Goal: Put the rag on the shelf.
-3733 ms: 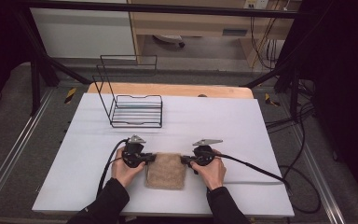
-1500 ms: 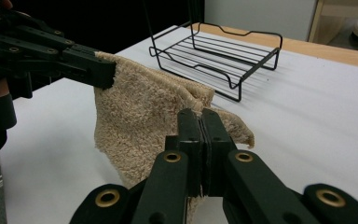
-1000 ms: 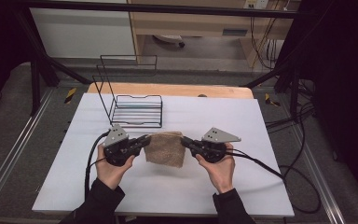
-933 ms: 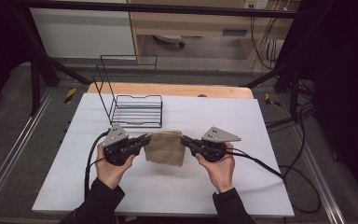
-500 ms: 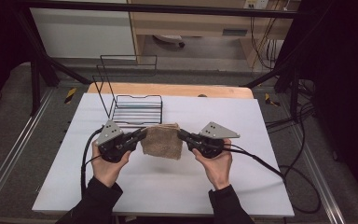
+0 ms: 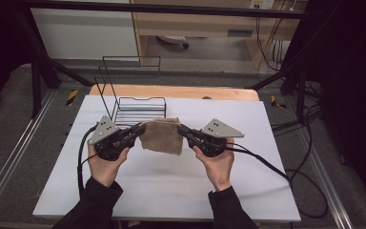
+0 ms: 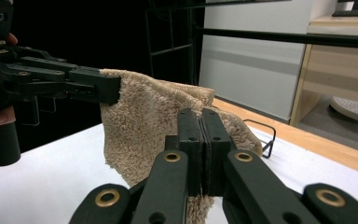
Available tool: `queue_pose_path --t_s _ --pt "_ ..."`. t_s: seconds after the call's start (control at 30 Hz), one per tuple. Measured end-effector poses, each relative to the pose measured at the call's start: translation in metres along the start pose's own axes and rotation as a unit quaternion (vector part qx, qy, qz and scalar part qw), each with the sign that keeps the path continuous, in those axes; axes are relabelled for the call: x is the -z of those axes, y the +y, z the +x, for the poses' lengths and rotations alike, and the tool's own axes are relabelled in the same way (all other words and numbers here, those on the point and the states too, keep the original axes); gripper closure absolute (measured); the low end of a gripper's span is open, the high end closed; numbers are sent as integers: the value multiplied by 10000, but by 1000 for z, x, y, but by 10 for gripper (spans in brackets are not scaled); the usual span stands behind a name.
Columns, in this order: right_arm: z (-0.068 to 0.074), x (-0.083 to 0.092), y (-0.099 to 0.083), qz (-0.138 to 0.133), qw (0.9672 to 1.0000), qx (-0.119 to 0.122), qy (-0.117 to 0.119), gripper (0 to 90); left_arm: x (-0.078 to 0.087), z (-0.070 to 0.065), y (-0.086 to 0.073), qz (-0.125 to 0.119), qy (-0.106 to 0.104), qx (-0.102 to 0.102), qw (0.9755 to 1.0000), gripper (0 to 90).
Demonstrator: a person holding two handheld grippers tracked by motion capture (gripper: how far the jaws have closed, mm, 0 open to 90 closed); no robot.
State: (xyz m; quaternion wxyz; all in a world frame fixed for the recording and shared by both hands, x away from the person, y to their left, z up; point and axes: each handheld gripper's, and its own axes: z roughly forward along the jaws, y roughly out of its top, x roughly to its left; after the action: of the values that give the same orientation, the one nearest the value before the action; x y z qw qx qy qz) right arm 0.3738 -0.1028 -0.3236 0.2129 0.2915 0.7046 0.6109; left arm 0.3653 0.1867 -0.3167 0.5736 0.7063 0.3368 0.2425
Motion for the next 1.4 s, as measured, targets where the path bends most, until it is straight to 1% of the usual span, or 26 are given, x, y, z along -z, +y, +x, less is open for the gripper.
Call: queue_pose_path --t_s 0.27,0.4,0.47,0.7,0.77,0.97,1.17,1.2,1.4 --pt "3 -9 13 -138 9999 73 -19 890 5 7 11 -157 103 -4 9998 847" --pt "6 -15 22 -214 9996 169 -11 890 8 11 16 -245 164 -11 9996 847" --pt "6 -16 24 -223 9996 191 -11 890 9 13 18 -275 193 -7 9994 847" --pt "10 -24 36 -329 9992 248 -6 890 12 20 28 -377 265 -10 9989 847" --pt "11 -26 40 -371 9990 268 -12 890 12 22 31 -423 258 7 9988 847" --pt "13 -31 51 -485 9984 294 6 890 16 26 40 -534 327 -21 9980 847" --pt "16 -36 62 -606 9976 343 14 890 20 29 49 -601 394 -108 9974 847" --pt "16 -36 63 -622 9975 345 22 890 20 30 51 -632 407 -92 9971 847" --pt "18 -42 77 -698 9967 404 43 890 25 35 61 -725 480 -156 9961 847"
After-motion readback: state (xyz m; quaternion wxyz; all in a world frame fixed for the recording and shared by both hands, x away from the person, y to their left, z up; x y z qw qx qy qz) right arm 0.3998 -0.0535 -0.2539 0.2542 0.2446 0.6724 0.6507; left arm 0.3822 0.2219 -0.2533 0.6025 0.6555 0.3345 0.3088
